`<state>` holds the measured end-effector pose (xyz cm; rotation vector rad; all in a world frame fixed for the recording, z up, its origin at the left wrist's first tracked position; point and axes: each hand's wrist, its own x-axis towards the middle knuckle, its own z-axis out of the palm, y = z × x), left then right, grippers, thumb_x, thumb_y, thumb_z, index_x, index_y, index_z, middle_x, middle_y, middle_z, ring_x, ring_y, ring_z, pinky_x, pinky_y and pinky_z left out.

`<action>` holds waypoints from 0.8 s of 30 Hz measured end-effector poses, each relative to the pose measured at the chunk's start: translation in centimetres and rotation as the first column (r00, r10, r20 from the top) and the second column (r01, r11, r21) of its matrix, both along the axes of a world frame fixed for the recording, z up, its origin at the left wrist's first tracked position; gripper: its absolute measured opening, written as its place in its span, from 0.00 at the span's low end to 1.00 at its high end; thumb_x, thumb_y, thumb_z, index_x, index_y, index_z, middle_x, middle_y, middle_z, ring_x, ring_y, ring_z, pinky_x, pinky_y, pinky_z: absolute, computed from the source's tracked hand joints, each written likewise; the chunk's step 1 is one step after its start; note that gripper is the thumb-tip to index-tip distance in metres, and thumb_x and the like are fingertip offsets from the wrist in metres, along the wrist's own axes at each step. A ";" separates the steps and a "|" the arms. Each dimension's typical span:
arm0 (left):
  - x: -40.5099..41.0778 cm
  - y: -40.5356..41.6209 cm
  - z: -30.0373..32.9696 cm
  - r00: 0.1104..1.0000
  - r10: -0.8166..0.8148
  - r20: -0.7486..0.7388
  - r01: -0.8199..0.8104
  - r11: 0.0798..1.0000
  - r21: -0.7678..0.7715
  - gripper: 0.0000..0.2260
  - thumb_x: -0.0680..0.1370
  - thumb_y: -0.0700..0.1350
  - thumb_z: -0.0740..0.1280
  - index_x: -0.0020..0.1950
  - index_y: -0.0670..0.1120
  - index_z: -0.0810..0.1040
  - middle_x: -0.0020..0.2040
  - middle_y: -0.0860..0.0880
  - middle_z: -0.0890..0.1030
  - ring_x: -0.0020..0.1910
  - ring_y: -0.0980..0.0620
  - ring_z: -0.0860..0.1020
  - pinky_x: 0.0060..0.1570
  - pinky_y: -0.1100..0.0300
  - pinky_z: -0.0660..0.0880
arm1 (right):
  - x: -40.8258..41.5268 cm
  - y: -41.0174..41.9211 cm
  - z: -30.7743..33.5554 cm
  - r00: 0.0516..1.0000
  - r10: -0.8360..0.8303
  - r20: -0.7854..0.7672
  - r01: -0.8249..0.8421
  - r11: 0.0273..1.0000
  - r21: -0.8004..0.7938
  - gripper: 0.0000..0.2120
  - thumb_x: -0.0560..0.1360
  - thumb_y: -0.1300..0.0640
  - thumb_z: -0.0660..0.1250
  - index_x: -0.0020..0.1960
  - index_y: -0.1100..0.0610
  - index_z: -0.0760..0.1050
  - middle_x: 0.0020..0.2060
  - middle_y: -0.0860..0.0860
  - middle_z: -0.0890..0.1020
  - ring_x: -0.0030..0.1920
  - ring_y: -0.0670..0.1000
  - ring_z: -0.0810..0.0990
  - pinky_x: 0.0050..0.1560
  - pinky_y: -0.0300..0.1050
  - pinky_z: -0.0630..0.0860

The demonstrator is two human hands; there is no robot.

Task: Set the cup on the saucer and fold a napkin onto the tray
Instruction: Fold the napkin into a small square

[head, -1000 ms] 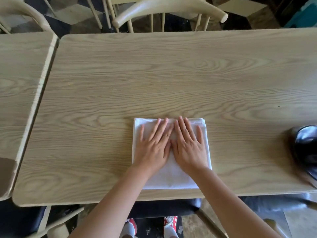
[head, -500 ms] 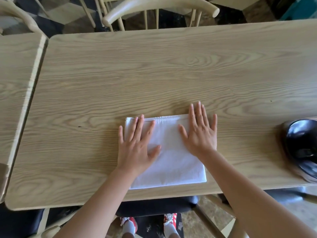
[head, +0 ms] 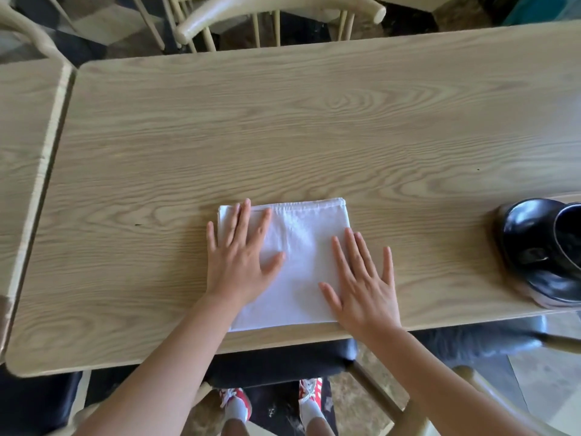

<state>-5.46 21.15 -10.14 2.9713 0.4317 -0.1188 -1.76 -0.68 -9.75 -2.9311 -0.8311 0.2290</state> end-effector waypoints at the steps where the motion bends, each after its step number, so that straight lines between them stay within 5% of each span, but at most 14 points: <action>1: 0.0 0.0 0.1 1.000 -0.004 -0.012 0.004 1.000 0.001 0.34 0.72 0.66 0.48 0.76 0.57 0.48 0.78 0.47 0.48 0.77 0.48 0.48 0.70 0.36 0.46 | -0.3 -0.9 0.0 1.000 0.015 -0.001 -0.015 1.000 -0.009 0.33 0.76 0.38 0.47 0.75 0.55 0.52 0.75 0.54 0.58 0.74 0.53 0.56 0.71 0.63 0.46; 4: 0.1 0.0 0.6 0.999 0.008 -0.040 -0.007 1.000 0.010 0.34 0.71 0.67 0.44 0.76 0.57 0.44 0.78 0.47 0.45 0.77 0.49 0.44 0.70 0.35 0.41 | -0.8 -2.4 0.1 0.999 0.029 -0.015 -0.029 0.999 -0.029 0.33 0.76 0.40 0.48 0.75 0.57 0.52 0.74 0.52 0.59 0.74 0.52 0.57 0.70 0.65 0.47; 7: 0.1 -2.4 1.3 0.996 0.041 0.080 -0.041 0.999 0.007 0.32 0.74 0.65 0.47 0.76 0.54 0.51 0.78 0.45 0.50 0.76 0.49 0.49 0.68 0.34 0.41 | -0.7 -2.2 0.3 1.000 0.014 -0.007 -0.014 1.000 -0.013 0.33 0.76 0.40 0.48 0.75 0.58 0.53 0.74 0.51 0.59 0.74 0.52 0.56 0.71 0.65 0.44; 10: -0.4 -7.8 1.4 0.975 -0.142 0.172 0.145 0.989 -0.007 0.26 0.78 0.57 0.50 0.76 0.53 0.54 0.77 0.46 0.56 0.76 0.49 0.53 0.69 0.35 0.46 | -0.7 -2.2 0.2 1.000 0.020 -0.007 -0.020 1.000 -0.007 0.31 0.77 0.42 0.47 0.75 0.58 0.55 0.74 0.52 0.60 0.74 0.53 0.56 0.71 0.64 0.43; 14: -1.7 -10.0 0.4 0.978 -0.197 0.064 0.201 0.978 -0.056 0.24 0.79 0.53 0.51 0.75 0.53 0.57 0.76 0.47 0.58 0.75 0.49 0.57 0.69 0.35 0.56 | -0.7 -2.2 0.1 1.000 0.014 -0.013 -0.014 1.000 -0.006 0.30 0.78 0.43 0.45 0.75 0.57 0.53 0.75 0.51 0.58 0.75 0.52 0.54 0.72 0.63 0.42; 24: -7.3 -1.0 0.3 0.996 -0.090 -0.028 0.091 0.995 0.030 0.26 0.77 0.54 0.50 0.76 0.51 0.55 0.77 0.48 0.57 0.76 0.48 0.55 0.70 0.40 0.54 | -0.8 -2.3 0.3 0.999 0.018 -0.036 -0.018 1.000 0.001 0.30 0.78 0.44 0.45 0.76 0.56 0.50 0.75 0.50 0.55 0.76 0.51 0.51 0.72 0.64 0.42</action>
